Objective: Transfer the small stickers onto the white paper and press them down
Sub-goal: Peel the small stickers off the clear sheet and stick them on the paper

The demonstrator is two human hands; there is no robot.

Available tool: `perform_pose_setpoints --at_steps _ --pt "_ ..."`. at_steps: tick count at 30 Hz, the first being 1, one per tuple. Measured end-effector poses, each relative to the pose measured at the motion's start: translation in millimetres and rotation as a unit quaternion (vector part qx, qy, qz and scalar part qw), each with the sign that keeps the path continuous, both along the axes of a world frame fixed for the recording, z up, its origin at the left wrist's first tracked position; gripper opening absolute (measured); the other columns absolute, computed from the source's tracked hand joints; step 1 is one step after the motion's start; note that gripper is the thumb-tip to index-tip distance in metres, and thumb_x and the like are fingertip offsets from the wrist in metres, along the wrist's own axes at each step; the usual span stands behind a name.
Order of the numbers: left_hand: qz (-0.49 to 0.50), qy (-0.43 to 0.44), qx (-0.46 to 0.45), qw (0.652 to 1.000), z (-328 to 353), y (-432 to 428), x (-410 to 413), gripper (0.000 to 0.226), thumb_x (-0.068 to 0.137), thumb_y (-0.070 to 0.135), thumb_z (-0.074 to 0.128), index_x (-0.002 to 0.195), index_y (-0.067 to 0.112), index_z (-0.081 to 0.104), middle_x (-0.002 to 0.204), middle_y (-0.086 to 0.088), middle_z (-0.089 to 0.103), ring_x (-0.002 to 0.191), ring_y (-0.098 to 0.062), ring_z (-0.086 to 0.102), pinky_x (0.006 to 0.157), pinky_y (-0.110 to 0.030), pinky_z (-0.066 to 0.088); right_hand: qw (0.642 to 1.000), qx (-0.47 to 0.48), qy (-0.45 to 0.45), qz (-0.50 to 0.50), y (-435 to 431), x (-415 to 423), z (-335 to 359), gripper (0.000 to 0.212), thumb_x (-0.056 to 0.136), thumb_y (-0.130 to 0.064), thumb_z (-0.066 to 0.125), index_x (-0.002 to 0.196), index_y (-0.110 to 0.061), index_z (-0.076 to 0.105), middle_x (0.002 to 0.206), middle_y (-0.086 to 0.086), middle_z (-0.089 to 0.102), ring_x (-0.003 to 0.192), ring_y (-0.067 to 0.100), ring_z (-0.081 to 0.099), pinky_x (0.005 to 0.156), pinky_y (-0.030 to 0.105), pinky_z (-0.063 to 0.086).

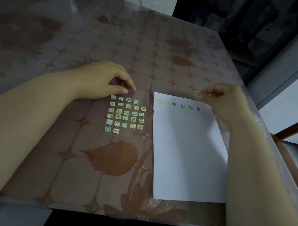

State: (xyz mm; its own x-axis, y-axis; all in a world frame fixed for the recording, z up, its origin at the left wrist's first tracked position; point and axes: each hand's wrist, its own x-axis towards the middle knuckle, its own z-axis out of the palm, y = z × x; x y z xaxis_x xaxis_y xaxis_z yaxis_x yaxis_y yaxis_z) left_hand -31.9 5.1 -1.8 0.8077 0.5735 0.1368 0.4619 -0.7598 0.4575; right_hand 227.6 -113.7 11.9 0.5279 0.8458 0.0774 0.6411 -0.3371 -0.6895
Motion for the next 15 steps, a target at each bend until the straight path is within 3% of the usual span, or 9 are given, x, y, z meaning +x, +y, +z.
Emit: perform_pose_setpoints --at_steps 3,7,10,15 --pt "0.008 -0.004 0.001 1.0 1.6 -0.5 0.3 0.021 0.082 0.014 0.061 0.1 0.023 0.067 0.092 0.01 0.061 0.088 -0.007 0.057 0.082 -0.019 0.041 0.994 0.061 -0.009 0.094 4.9 -36.8 8.3 0.007 0.081 -0.023 0.068 0.087 -0.02 0.071 0.064 -0.012 0.055 0.052 -0.004 0.049 0.052 0.007 0.039" --pt "0.025 -0.012 0.0 1.0 3.3 1.0 -0.6 0.024 0.081 0.012 0.062 0.103 0.022 0.066 0.087 0.011 0.063 0.081 0.001 0.056 0.07 0.004 0.033 0.971 0.014 -0.092 0.22 18.1 -88.1 0.0 0.018 0.085 -0.029 0.063 0.092 -0.017 0.074 0.069 -0.015 0.056 0.064 0.0 0.049 0.063 0.012 0.038" --pt "0.029 -0.021 -0.014 0.999 3.1 1.1 -1.0 0.024 0.081 0.013 0.063 0.102 0.023 0.066 0.087 0.011 0.065 0.078 0.008 0.054 0.069 0.006 0.032 0.971 0.003 -0.116 0.211 26.2 -97.7 -8.8 0.018 0.082 -0.031 0.064 0.091 -0.019 0.074 0.08 -0.007 0.059 0.074 0.01 0.053 0.072 0.028 0.044" --pt "0.017 -0.013 -0.017 1.0 2.0 1.2 1.0 0.023 0.081 0.015 0.062 0.101 0.025 0.066 0.092 0.008 0.067 0.08 0.006 0.055 0.069 0.004 0.033 0.976 0.008 -0.102 0.191 28.9 -102.4 -18.3 0.009 0.077 -0.029 0.069 0.082 -0.023 0.074 0.084 -0.003 0.063 0.077 0.011 0.053 0.07 0.028 0.045"
